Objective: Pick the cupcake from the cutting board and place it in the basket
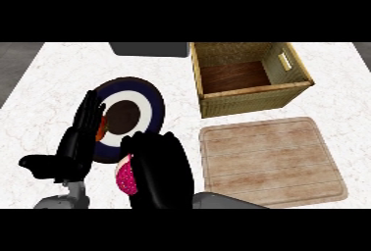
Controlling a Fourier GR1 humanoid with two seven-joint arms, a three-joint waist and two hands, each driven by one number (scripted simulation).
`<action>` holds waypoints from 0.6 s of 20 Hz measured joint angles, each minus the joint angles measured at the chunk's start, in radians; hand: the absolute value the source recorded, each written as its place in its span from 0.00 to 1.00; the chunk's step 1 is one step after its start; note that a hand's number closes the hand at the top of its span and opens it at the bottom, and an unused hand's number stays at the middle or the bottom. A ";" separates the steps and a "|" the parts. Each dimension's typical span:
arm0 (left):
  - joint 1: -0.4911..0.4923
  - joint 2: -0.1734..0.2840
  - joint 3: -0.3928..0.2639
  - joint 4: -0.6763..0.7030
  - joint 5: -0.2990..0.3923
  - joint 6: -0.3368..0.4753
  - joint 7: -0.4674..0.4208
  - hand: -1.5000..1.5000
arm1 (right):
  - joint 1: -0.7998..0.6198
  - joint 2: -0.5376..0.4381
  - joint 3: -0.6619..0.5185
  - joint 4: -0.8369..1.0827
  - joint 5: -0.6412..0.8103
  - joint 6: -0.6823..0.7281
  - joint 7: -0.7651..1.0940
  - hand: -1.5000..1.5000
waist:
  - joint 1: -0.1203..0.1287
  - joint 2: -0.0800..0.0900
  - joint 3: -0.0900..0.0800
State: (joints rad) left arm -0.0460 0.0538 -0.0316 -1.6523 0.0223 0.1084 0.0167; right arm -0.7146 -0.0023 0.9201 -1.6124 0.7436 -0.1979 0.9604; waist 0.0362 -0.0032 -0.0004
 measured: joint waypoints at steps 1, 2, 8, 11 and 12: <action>0.003 0.002 0.004 0.000 0.001 -0.001 -0.001 0.50 | -0.014 0.000 0.006 -0.035 0.004 -0.015 0.020 1.00 | -0.005 -0.001 0.000; 0.008 0.001 0.003 -0.003 0.002 0.000 0.003 0.50 | -0.032 -0.001 0.012 -0.077 0.007 -0.020 0.049 1.00 | -0.009 -0.002 0.000; 0.035 -0.003 0.001 -0.019 -0.002 0.006 0.005 0.50 | -0.162 -0.008 -0.049 -0.248 -0.022 0.000 0.149 1.00 | -0.024 -0.005 0.000; 0.024 -0.007 0.005 -0.009 -0.007 0.014 0.003 0.50 | -0.205 -0.010 -0.117 -0.266 -0.041 0.022 0.177 1.00 | -0.031 -0.005 -0.001; 0.017 -0.011 0.005 -0.008 -0.011 0.022 0.008 0.50 | -0.215 -0.010 -0.140 -0.269 -0.045 0.036 0.187 1.00 | -0.034 -0.005 -0.001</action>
State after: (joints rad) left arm -0.0294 0.0424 -0.0270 -1.6607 0.0117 0.1307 0.0247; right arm -0.9301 -0.0123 0.7801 -1.8813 0.6984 -0.1621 1.1470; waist 0.0021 -0.0081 -0.0011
